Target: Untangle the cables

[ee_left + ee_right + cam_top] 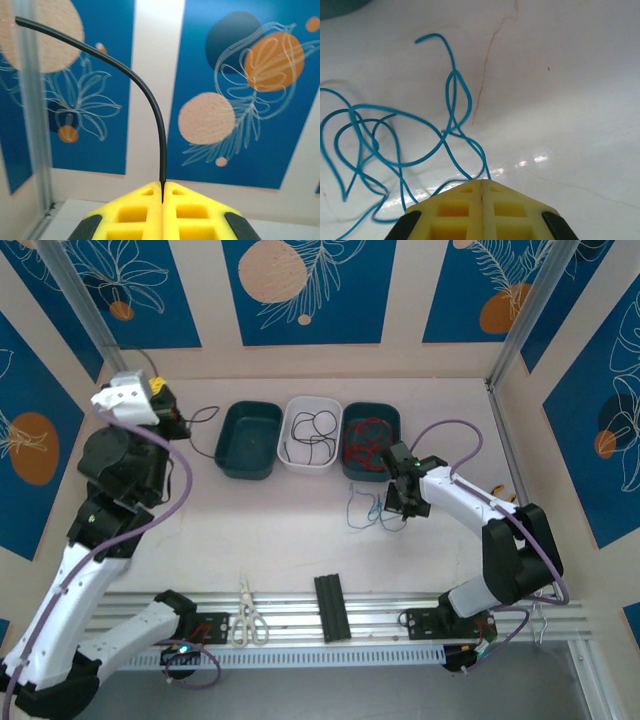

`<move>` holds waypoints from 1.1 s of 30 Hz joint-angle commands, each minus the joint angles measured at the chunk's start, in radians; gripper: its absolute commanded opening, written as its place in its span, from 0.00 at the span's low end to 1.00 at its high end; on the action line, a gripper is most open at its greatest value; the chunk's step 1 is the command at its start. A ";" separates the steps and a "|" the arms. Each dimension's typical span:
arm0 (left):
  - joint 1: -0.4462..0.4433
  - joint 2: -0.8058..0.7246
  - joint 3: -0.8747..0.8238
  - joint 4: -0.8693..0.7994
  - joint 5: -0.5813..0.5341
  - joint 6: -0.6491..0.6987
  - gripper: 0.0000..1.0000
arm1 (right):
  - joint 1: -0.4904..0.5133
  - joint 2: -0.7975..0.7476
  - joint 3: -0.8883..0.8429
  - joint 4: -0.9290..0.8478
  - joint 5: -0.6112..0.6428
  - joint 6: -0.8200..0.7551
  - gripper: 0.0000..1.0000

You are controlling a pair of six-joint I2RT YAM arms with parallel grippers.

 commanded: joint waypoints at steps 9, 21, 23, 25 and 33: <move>-0.002 0.440 0.170 0.178 0.367 -0.019 0.00 | 0.029 -0.055 0.008 -0.004 -0.064 0.015 0.00; -0.021 0.785 0.329 0.153 0.415 0.108 0.00 | 0.041 -0.025 0.037 -0.005 -0.078 0.014 0.00; -0.025 0.823 0.340 0.130 0.430 0.100 0.00 | 0.042 -0.013 0.047 -0.004 -0.079 0.009 0.00; -0.028 0.854 0.347 0.113 0.435 0.096 0.00 | 0.043 -0.002 0.058 -0.007 -0.081 0.006 0.00; -0.036 0.968 0.380 0.052 0.402 0.145 0.00 | 0.047 0.027 0.086 -0.014 -0.082 -0.002 0.00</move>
